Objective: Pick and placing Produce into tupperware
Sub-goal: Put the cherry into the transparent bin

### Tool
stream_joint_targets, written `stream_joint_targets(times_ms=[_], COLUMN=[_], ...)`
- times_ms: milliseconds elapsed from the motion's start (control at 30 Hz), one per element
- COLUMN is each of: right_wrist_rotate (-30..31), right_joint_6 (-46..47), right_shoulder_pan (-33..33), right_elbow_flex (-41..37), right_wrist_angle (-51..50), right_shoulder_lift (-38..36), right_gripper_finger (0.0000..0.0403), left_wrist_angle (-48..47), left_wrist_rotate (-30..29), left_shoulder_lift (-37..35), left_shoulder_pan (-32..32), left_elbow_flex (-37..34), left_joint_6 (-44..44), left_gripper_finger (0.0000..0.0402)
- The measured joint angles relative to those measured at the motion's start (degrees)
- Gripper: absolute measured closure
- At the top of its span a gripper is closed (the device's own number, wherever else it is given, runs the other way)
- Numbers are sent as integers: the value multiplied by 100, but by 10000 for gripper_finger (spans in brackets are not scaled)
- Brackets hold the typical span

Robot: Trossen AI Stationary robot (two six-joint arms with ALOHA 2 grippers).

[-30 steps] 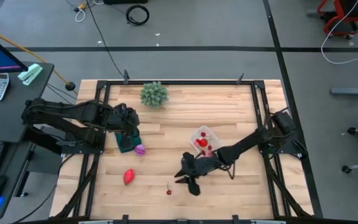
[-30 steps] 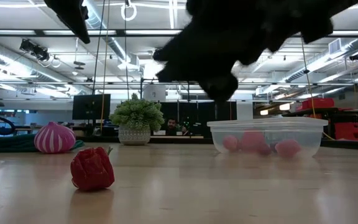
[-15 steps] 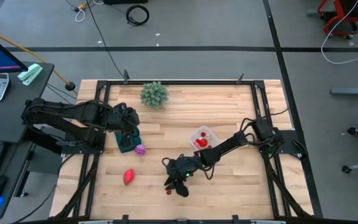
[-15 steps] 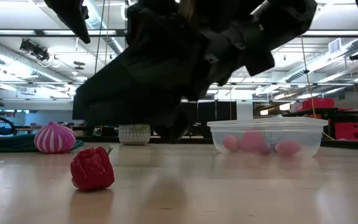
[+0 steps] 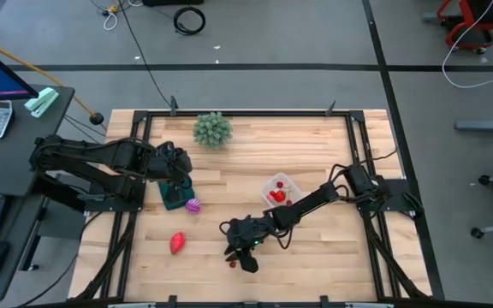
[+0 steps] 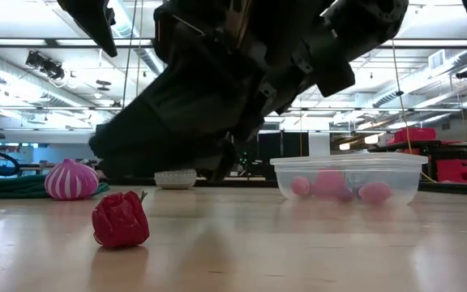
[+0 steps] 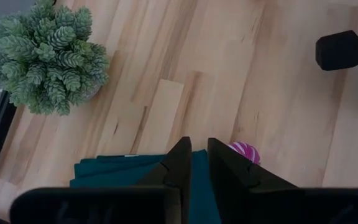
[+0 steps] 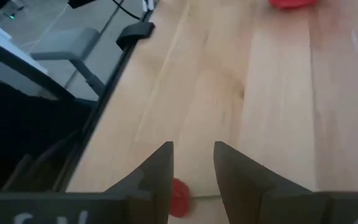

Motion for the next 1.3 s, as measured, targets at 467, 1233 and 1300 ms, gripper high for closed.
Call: stream_joint_targets(times_ms=[467, 1233, 1300], right_wrist_rotate=[403, 256, 257], right_joint_6=[502, 641, 573], right_shoulder_pan=[0, 0, 2], right_elbow_flex=[-5, -7, -6], right_wrist_angle=[-495, -714, -706], right_shoulder_lift=[0, 0, 0], right_gripper_finger=[280, 395, 393], left_wrist_angle=[-1, 1, 1], left_wrist_rotate=[1, 1, 2], left_shoulder_lift=[0, 0, 0], left_shoulder_pan=[0, -2, 0], left_elbow_flex=[0, 0, 0], left_joint_6=[-4, -24, -24], left_gripper_finger=[347, 351, 353])
